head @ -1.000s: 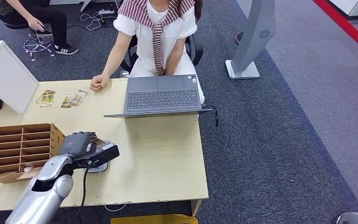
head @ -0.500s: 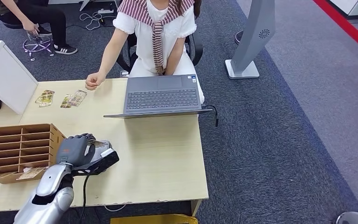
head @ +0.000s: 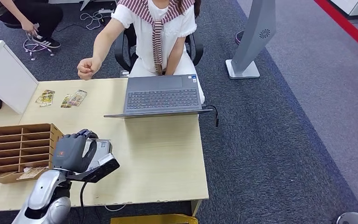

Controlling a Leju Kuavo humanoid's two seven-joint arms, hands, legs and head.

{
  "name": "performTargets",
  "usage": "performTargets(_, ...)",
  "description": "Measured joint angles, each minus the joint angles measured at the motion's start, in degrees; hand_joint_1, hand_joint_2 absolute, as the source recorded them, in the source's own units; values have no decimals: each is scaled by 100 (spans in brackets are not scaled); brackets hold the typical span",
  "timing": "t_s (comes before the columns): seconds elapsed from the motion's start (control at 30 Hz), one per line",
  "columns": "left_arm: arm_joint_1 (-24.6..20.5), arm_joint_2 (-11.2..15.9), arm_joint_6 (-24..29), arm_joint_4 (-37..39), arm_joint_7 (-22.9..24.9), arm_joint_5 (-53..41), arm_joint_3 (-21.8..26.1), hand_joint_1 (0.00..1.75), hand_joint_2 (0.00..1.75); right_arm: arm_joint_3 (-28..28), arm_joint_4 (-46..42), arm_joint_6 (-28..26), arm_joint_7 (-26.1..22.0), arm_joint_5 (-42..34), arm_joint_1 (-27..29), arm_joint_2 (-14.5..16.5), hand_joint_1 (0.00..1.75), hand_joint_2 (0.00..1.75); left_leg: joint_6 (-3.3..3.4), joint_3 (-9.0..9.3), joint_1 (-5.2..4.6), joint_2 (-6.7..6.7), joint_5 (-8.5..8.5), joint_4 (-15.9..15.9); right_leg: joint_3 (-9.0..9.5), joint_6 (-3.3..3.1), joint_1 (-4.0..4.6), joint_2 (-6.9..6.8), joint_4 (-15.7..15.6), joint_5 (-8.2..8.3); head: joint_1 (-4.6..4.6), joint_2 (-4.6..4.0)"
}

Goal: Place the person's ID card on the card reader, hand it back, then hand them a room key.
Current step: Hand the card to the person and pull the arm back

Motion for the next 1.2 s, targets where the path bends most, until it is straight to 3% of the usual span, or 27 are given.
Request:
performTargets(0.2, 69, 225, 307, -791, -127, 56, 55, 175, 175, -63, 0, -16, -10, 35, 8, 0, 0, 0, 0, 4, 2, -2, 0, 0, -2, -1, 2, -2, 0, -2, 0, 0)
performTargets(0.33, -429, 236, 730, -769, -45, -71, 254, 175, 175, -64, 0, 7, -22, 267, -3, 0, 0, 0, -1, 0, 0, -11, 7, 1, -2, -1, 4, -15, -1, 2, 1, 0)
performTargets(0.53, -2004, 229, 1204, 611, -113, -299, 616, 175, 175, 66, 0, 58, -77, 559, -46, 0, 0, 0, -13, -3, 0, -12, 28, 1, -3, -15, 2, -24, 0, 29, -3, 0)
performTargets(0.73, -3010, 161, 1304, 1891, -88, -586, 711, 175, 175, 199, 0, 110, -78, 671, -63, 0, 0, 0, -14, -3, 1, -10, 36, 1, -7, -21, 4, -21, 0, 33, -3, 0)
performTargets(0.93, -3496, 50, 1403, 2782, -77, -612, 727, 175, 175, 263, 0, 131, -82, 727, -70, 0, 0, 0, -14, -4, 1, -9, 35, 1, -8, -22, 3, -19, 0, 33, -4, -1)
performTargets(1.2, -3608, -17, 1431, 3356, -79, -556, 735, 175, 175, 306, 0, 131, -85, 735, -69, 0, 0, 0, -14, -6, 1, -9, 35, 1, -9, -21, 3, -19, 0, 32, -4, -1)
